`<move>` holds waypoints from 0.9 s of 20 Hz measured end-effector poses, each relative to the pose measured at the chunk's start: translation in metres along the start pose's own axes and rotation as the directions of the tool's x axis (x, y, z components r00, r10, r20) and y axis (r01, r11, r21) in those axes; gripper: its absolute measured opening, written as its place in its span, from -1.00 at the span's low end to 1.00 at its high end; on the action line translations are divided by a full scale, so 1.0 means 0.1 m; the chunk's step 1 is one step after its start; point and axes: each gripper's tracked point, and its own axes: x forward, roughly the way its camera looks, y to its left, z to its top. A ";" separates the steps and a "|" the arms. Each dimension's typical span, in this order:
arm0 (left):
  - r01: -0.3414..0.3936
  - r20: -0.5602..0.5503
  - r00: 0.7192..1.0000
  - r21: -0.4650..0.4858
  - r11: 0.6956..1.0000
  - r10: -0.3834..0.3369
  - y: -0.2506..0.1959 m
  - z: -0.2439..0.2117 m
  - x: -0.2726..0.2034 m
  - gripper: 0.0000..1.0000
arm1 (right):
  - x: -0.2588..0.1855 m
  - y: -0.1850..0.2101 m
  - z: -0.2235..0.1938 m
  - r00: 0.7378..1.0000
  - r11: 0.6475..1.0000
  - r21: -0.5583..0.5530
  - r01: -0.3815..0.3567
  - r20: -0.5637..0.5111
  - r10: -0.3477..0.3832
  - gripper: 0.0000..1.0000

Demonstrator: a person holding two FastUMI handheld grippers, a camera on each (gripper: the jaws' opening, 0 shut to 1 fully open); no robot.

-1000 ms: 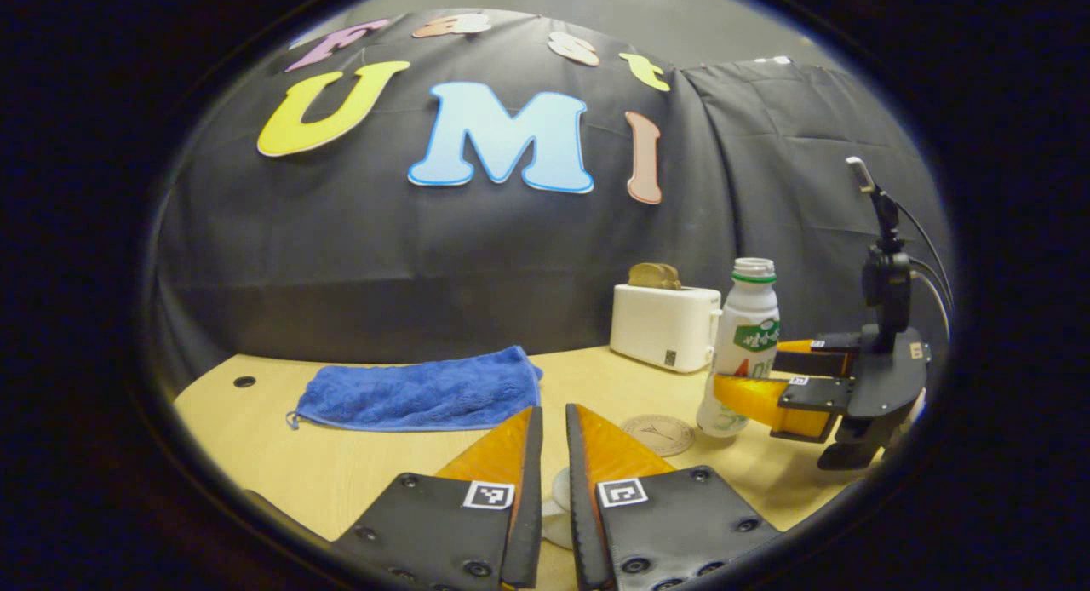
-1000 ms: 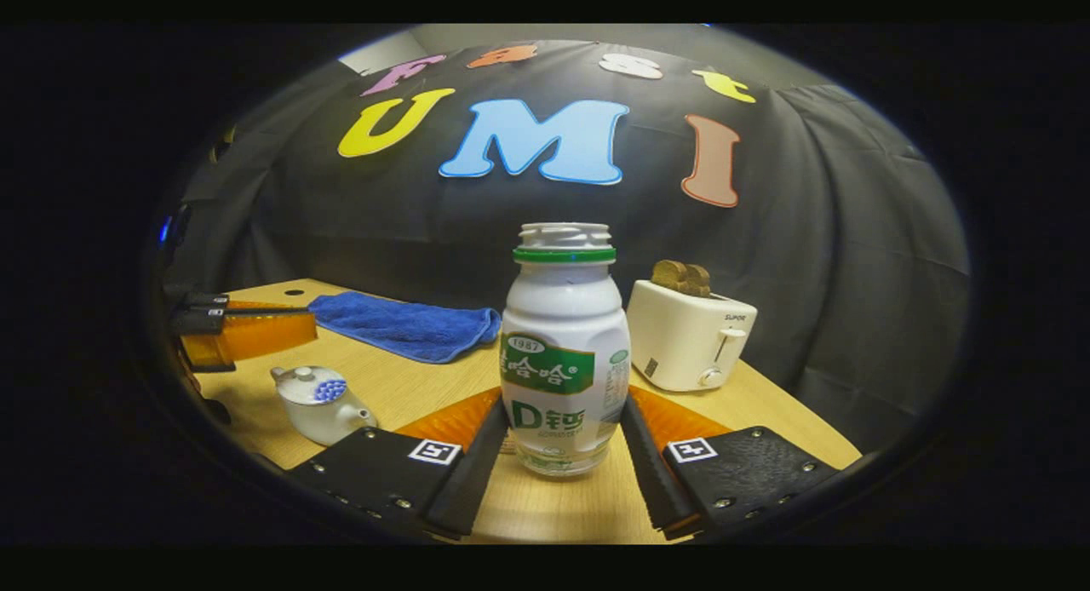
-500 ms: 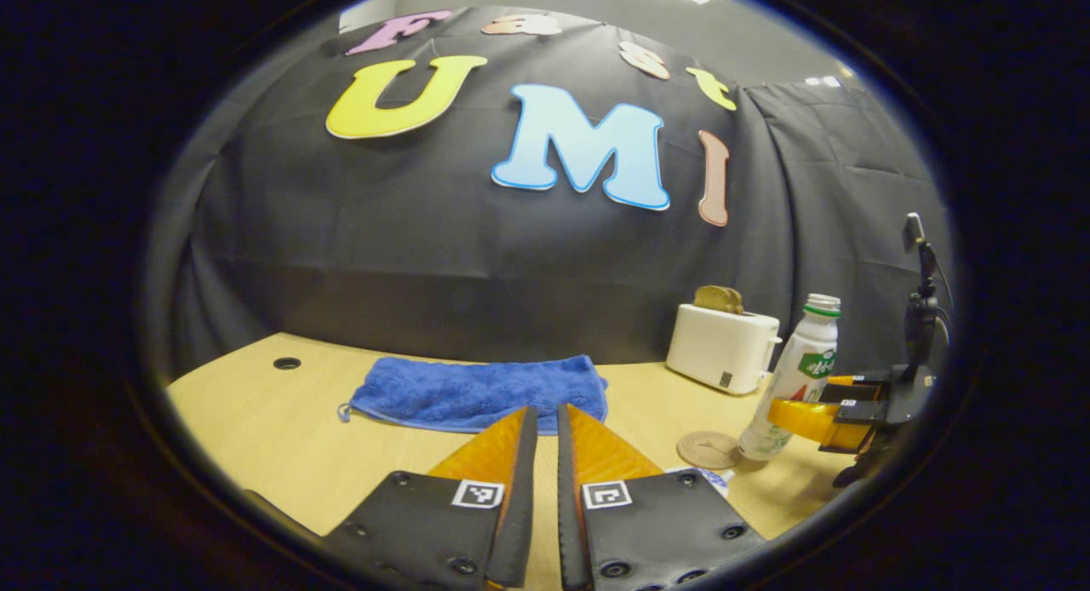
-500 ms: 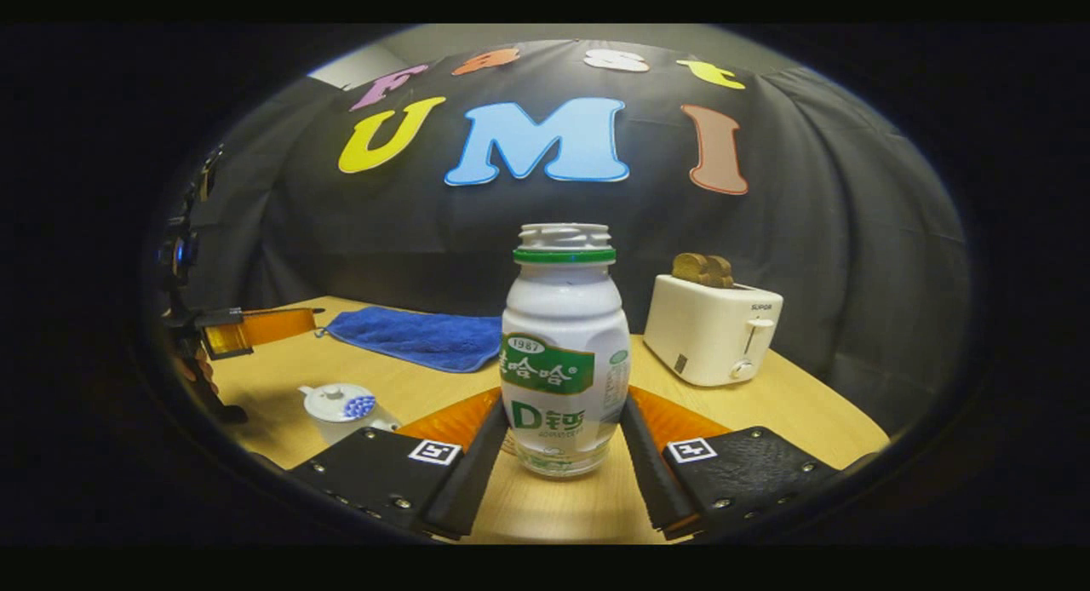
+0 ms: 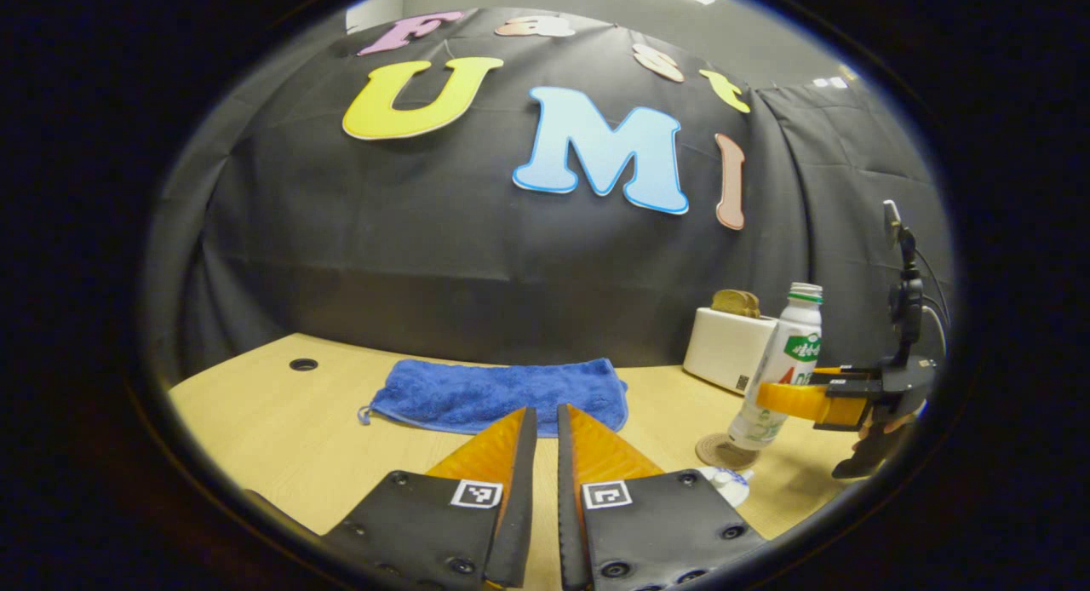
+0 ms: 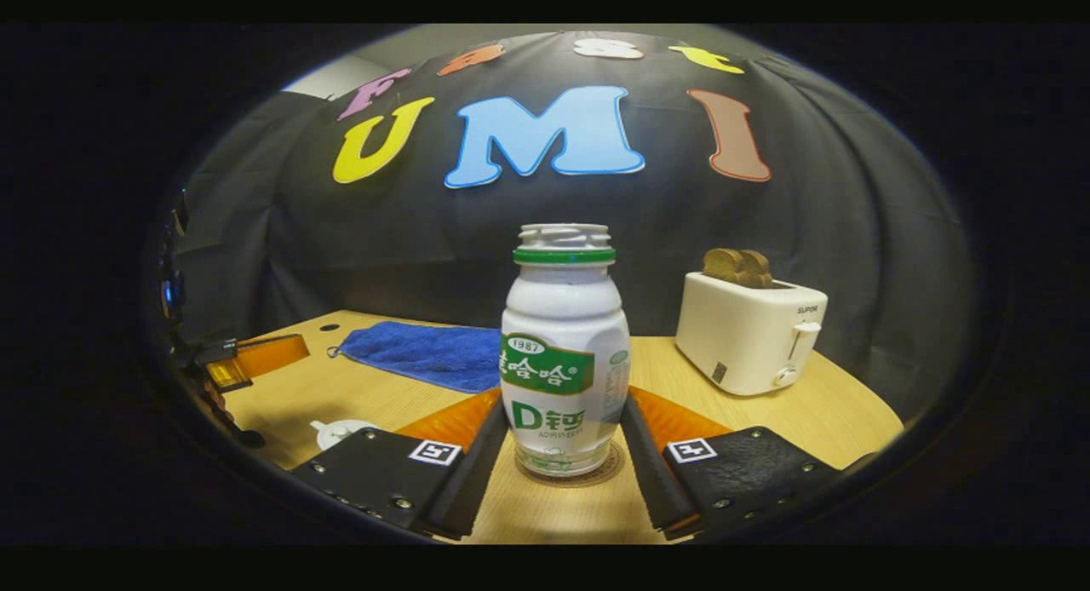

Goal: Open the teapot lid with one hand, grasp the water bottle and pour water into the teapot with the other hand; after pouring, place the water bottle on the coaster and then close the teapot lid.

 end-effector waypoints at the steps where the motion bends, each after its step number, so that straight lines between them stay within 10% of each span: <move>1: -0.002 0.000 1.000 0.000 1.000 0.002 0.01 0.01 0.00 -0.59 | 0.03 0.02 -0.02 1.000 1.000 0.003 -0.002 -0.008 0.002 0.46; 18: -0.011 -0.012 1.000 -0.029 1.000 0.011 0.04 -0.06 0.04 -0.59 | 0.16 -0.02 -0.23 0.998 1.000 -0.001 0.011 -0.064 -0.011 0.53</move>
